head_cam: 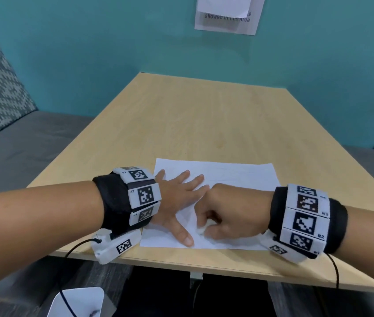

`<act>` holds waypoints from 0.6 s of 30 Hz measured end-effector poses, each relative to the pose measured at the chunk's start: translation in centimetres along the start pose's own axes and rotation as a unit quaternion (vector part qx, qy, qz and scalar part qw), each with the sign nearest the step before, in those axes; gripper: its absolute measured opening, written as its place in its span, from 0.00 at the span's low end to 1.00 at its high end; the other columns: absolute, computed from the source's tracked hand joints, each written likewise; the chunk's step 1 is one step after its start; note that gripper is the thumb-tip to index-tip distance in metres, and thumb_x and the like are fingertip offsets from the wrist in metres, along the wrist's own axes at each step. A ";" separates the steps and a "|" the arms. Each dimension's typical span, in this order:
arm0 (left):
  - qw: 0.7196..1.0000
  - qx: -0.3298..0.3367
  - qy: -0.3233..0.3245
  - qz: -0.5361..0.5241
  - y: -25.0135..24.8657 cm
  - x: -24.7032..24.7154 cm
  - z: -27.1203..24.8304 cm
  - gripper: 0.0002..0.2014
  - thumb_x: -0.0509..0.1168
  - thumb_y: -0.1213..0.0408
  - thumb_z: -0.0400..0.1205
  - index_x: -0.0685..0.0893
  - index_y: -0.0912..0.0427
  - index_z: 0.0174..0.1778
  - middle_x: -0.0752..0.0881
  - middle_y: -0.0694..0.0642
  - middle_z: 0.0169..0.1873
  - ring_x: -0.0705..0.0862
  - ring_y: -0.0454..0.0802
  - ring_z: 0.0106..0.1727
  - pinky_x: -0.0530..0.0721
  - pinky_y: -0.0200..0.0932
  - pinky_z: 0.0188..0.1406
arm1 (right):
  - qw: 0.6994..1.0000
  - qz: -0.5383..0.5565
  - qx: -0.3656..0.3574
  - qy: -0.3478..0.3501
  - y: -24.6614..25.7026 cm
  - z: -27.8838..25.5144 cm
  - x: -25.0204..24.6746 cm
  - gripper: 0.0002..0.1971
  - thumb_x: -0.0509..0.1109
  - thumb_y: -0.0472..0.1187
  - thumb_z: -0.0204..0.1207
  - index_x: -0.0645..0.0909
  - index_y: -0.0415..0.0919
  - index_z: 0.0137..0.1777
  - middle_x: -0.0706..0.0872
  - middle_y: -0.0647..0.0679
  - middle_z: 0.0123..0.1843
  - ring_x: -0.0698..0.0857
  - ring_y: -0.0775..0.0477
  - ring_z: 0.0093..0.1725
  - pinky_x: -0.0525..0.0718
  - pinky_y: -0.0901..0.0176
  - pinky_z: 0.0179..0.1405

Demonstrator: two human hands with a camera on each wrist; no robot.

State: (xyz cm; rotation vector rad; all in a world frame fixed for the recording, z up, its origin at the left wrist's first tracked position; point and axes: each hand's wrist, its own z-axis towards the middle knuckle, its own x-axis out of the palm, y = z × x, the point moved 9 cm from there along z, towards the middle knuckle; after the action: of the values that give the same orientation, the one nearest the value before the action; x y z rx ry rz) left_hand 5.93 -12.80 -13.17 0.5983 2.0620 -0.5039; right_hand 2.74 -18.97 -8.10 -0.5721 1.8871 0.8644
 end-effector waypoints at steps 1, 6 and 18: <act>1.000 -0.002 -0.001 0.001 0.0 -0.1 -0.1 0.61 0.68 0.26 0.69 0.32 0.39 0.85 0.26 0.44 0.83 0.26 0.52 0.84 0.37 0.80 0.77 | 1.000 -0.013 0.017 -0.017 -1.0 -0.1 -0.6 0.06 0.69 0.39 0.73 0.86 0.43 0.48 0.79 0.60 0.29 0.77 0.60 0.30 0.78 0.68 0.35; 0.999 -0.016 0.021 0.031 -0.2 0.0 -1.6 0.61 0.65 0.24 0.69 0.31 0.41 0.85 0.28 0.40 0.83 0.28 0.47 0.85 0.33 0.71 0.80 | 0.980 -0.082 0.097 -0.155 -5.6 -2.5 -5.8 0.06 0.66 0.39 0.74 0.86 0.43 0.43 0.81 0.58 0.30 0.76 0.57 0.30 0.79 0.59 0.36; 0.995 -0.073 -0.055 0.032 1.6 -5.6 -1.7 0.52 0.59 0.26 0.75 0.43 0.46 0.88 0.39 0.42 0.86 0.38 0.43 0.87 0.36 0.66 0.83 | 0.979 -0.012 0.151 -0.138 -9.8 0.6 -7.4 0.04 0.71 0.42 0.74 0.86 0.44 0.44 0.82 0.58 0.31 0.79 0.61 0.29 0.75 0.68 0.31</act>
State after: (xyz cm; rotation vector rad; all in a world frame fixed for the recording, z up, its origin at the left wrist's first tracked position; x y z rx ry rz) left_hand 8.36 -11.80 -7.73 0.5361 1.9495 -0.3389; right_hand 13.17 -24.55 -4.80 -0.2715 1.7098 0.5900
